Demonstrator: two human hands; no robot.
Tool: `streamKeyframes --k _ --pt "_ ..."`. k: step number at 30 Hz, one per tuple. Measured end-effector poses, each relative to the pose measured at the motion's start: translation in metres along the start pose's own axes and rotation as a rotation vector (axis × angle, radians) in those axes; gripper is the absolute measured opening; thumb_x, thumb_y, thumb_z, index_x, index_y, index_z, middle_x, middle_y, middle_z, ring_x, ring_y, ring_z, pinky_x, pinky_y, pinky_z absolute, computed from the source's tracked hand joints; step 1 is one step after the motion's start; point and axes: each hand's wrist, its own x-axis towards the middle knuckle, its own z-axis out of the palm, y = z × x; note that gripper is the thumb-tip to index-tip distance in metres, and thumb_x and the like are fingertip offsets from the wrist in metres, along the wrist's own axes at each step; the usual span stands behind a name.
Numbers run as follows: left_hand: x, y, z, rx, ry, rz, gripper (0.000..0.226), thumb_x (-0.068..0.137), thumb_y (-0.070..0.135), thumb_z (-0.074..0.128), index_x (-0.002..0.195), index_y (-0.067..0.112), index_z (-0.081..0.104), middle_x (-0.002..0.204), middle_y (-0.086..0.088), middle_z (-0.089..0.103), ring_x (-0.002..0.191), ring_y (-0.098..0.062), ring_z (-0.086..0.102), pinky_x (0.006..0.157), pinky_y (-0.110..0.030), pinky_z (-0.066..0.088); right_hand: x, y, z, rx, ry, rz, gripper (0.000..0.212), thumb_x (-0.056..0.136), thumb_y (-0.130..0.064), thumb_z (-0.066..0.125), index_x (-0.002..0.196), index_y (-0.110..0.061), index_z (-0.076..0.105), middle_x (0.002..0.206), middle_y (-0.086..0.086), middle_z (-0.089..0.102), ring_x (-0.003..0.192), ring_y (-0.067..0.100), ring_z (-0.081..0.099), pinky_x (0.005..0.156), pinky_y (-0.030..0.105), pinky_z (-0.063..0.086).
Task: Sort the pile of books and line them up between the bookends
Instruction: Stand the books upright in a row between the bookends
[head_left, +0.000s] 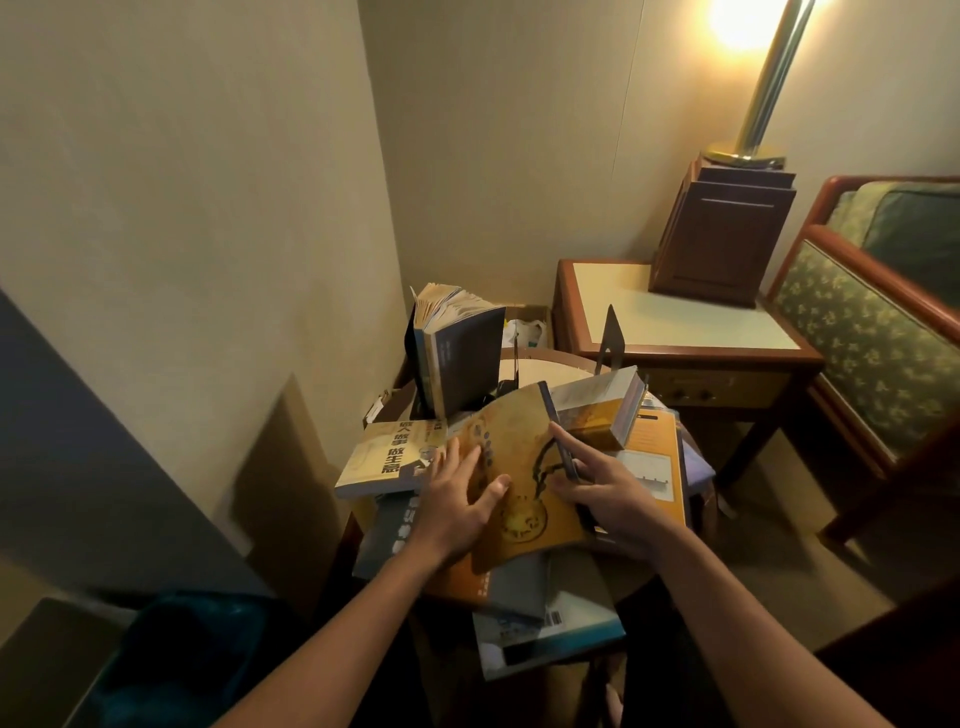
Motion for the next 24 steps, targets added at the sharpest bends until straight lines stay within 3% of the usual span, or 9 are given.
streamKeyframes --k 2,5,8,11,18,24 --pt "-0.001 0.013 -0.004 -0.251 0.049 -0.037 0.081 0.085 0.072 0.048 0.155 0.036 0.028 0.168 0.001 0.01 0.151 -0.028 0.02 0.115 -0.056 0.035 -0.002 -0.002 -0.003 0.107 0.006 -0.037 0.067 0.097 -0.006 0.06 0.148 -0.045 0.041 0.14 0.007 0.052 0.12 0.03 0.061 0.091 0.044 0.059" --pt "0.0 0.032 -0.014 -0.516 0.07 -0.045 0.075 0.084 0.068 0.059 0.151 0.045 0.032 0.156 -0.001 0.037 0.132 -0.026 0.05 0.097 -0.05 0.055 -0.005 -0.008 -0.006 0.291 -0.002 -0.077 0.067 0.09 -0.007 0.063 0.145 -0.041 0.047 0.137 0.009 0.055 0.119 0.032 0.063 0.087 0.043 0.059" --pt "0.003 0.044 -0.032 -0.824 0.022 -0.089 0.059 0.092 0.034 0.068 0.145 0.043 0.044 0.14 0.002 0.051 0.117 -0.023 0.061 0.087 -0.047 0.06 -0.006 -0.014 -0.009 0.339 -0.016 -0.095 0.07 0.081 -0.011 0.068 0.142 -0.041 0.051 0.139 0.011 0.053 0.121 0.032 0.061 0.09 0.044 0.058" --pt "0.005 0.048 -0.049 -0.971 -0.067 -0.098 0.055 0.092 0.018 0.069 0.139 0.042 0.053 0.136 0.002 0.054 0.111 -0.024 0.066 0.08 -0.044 0.062 -0.008 -0.018 -0.01 0.302 -0.007 -0.094 0.07 0.079 -0.013 0.07 0.141 -0.041 0.052 0.139 0.011 0.053 0.12 0.03 0.062 0.086 0.042 0.059" --pt "0.006 0.044 -0.084 -0.712 -0.365 -0.004 0.049 0.088 0.021 0.072 0.128 0.049 0.063 0.137 0.005 0.053 0.121 -0.027 0.058 0.094 -0.052 0.056 -0.013 -0.029 -0.015 0.335 0.111 -0.155 0.052 0.083 -0.005 0.072 0.127 -0.032 0.069 0.135 0.009 0.053 0.118 0.035 0.06 0.084 0.047 0.06" --pt "0.009 0.045 -0.098 -0.569 -0.467 0.025 0.051 0.088 0.021 0.073 0.126 0.052 0.062 0.136 0.002 0.056 0.118 -0.028 0.061 0.095 -0.05 0.056 -0.022 -0.038 -0.028 0.151 0.087 -0.131 0.033 0.084 -0.001 0.073 0.113 -0.017 0.077 0.13 0.009 0.06 0.108 0.031 0.067 0.079 0.047 0.062"
